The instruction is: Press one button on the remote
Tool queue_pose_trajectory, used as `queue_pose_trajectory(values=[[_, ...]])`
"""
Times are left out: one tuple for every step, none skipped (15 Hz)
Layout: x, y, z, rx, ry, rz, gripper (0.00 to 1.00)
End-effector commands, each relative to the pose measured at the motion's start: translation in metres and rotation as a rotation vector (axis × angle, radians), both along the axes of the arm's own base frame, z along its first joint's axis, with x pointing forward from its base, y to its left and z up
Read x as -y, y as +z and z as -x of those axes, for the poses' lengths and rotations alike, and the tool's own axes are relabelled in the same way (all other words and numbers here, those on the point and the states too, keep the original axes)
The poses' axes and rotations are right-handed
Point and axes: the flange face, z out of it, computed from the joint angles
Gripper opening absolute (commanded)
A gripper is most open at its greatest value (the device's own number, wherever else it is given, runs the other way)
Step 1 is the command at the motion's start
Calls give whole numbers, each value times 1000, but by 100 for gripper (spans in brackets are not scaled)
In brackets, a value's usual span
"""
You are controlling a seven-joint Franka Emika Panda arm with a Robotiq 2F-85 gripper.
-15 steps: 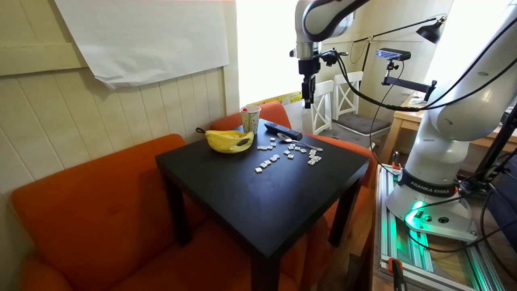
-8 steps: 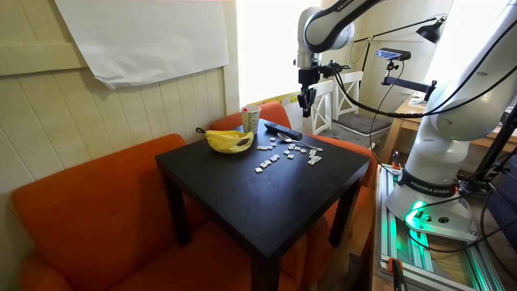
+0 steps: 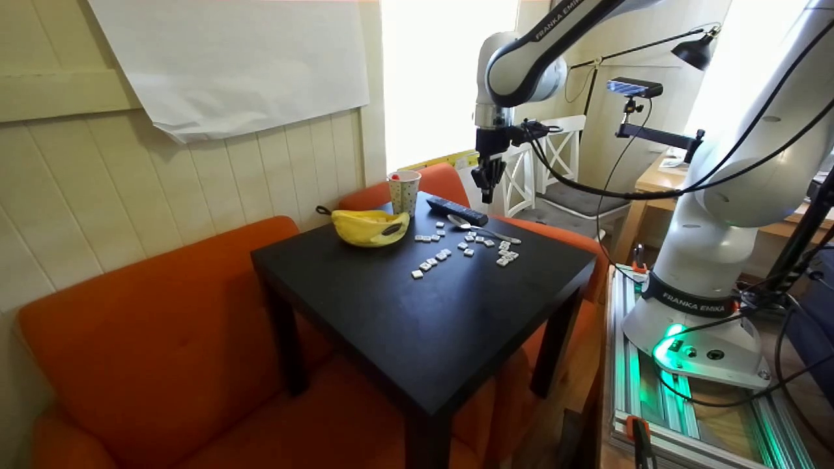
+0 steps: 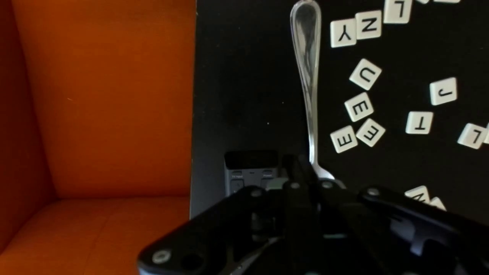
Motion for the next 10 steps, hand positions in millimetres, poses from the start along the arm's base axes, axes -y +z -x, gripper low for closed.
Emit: queue_pose_trajectory(values=[[0,1,0,0,-1,0,1],[0,1,0,1,-1,0,1],[1,1,0,1,-1,0,1],[-3,-1,-3,-1,-1,11,0],[-6,-2,-5,-5,3,15,0],[-9,-2,-7,-8,11,17,0],[-13,-3,-10,-12,16,31,0],[-17,-4,-12,-19,23,40,0],[-21,-5,-14,-22,28,49,0],[-23,-6,-16,-19,27,60,0]])
